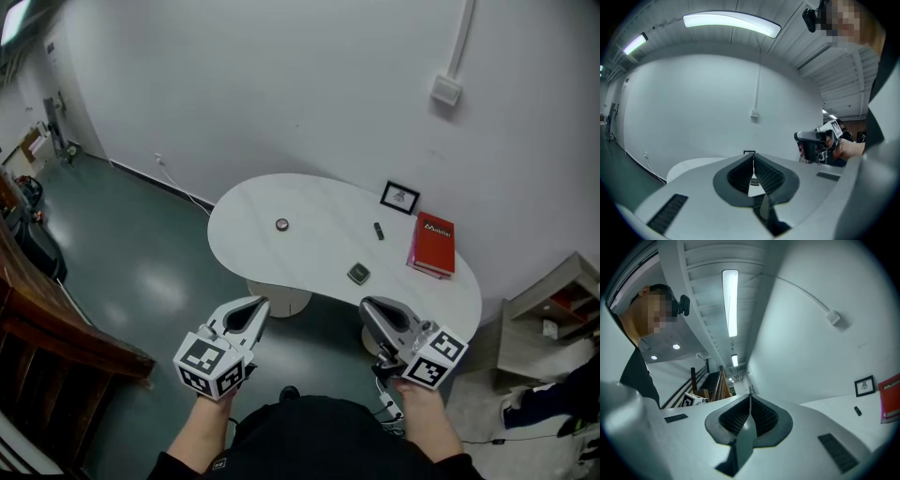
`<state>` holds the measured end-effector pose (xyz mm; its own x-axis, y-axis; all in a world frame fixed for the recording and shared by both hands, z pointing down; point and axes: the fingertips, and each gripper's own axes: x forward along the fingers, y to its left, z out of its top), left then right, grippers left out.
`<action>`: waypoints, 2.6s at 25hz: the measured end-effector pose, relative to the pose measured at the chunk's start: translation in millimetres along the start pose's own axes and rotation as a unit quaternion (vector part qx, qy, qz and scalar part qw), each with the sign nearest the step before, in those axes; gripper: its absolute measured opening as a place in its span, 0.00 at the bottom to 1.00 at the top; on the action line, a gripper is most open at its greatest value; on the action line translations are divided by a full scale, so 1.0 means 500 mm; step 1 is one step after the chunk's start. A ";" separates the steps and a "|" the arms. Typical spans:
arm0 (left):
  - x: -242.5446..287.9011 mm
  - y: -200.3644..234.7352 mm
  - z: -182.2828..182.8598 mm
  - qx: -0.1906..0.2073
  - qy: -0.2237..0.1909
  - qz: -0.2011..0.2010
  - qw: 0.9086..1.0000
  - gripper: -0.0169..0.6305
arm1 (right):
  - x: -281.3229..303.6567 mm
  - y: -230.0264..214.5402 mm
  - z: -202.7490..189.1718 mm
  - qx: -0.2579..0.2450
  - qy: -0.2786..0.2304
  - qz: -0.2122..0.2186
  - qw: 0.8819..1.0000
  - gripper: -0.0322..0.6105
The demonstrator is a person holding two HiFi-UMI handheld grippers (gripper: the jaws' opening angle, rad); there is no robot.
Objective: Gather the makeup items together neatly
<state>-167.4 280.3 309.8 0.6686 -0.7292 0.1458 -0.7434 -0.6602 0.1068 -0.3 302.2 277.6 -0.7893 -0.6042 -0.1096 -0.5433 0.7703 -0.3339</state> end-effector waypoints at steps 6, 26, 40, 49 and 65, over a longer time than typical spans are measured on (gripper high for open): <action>0.012 0.096 -0.011 -0.017 0.007 0.003 1.000 0.05 | 0.097 -0.015 -0.035 0.011 0.033 0.007 0.999 0.11; 0.235 0.298 -0.042 -0.060 0.036 0.032 0.997 0.05 | 0.287 -0.286 -0.044 0.055 0.077 0.023 0.995 0.11; 0.526 0.417 0.034 -0.042 0.050 0.051 0.997 0.05 | 0.352 -0.593 0.072 0.067 0.064 0.021 0.995 0.11; 0.583 0.470 0.008 -0.045 0.085 0.021 0.995 0.05 | 0.411 -0.649 0.038 0.097 0.068 -0.007 0.993 0.11; 0.624 0.622 -0.057 -0.024 0.116 -0.013 0.993 0.05 | 0.526 -0.675 -0.012 0.123 0.086 -0.060 0.987 0.11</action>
<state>-190.6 -147.2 416.7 0.6689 -0.6474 0.3653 -0.7300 -0.6647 0.1587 -26.4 -115.4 367.0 -0.7714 -0.6287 0.0978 -0.5671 0.6097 -0.5537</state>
